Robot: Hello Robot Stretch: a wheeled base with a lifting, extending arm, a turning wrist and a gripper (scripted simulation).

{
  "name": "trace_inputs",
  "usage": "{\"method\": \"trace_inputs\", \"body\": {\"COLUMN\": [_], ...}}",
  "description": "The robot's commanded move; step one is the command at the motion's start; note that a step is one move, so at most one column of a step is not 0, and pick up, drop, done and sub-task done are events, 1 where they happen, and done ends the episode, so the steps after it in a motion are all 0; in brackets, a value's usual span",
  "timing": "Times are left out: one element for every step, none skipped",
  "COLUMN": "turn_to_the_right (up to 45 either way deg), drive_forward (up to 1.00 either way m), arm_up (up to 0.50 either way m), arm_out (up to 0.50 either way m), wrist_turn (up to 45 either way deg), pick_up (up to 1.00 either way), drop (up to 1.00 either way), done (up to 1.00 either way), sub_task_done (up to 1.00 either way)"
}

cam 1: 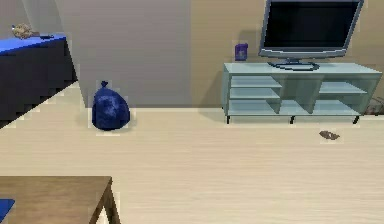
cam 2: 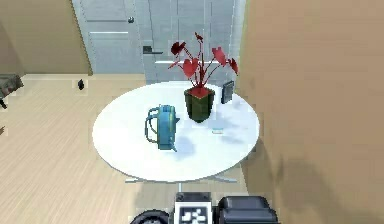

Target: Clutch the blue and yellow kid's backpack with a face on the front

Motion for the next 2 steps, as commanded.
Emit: {"method": "trace_inputs", "body": {"turn_to_the_right": [0.0,0.0], "drive_forward": [0.00,0.00], "arm_up": [0.00,0.00], "arm_out": [0.40,0.00], "wrist_turn": [0.0,45.0], "pick_up": [0.00,0.00], "drop": [0.00,0.00], "done": [0.00,0.00], "sub_task_done": [0.00,0.00]}}
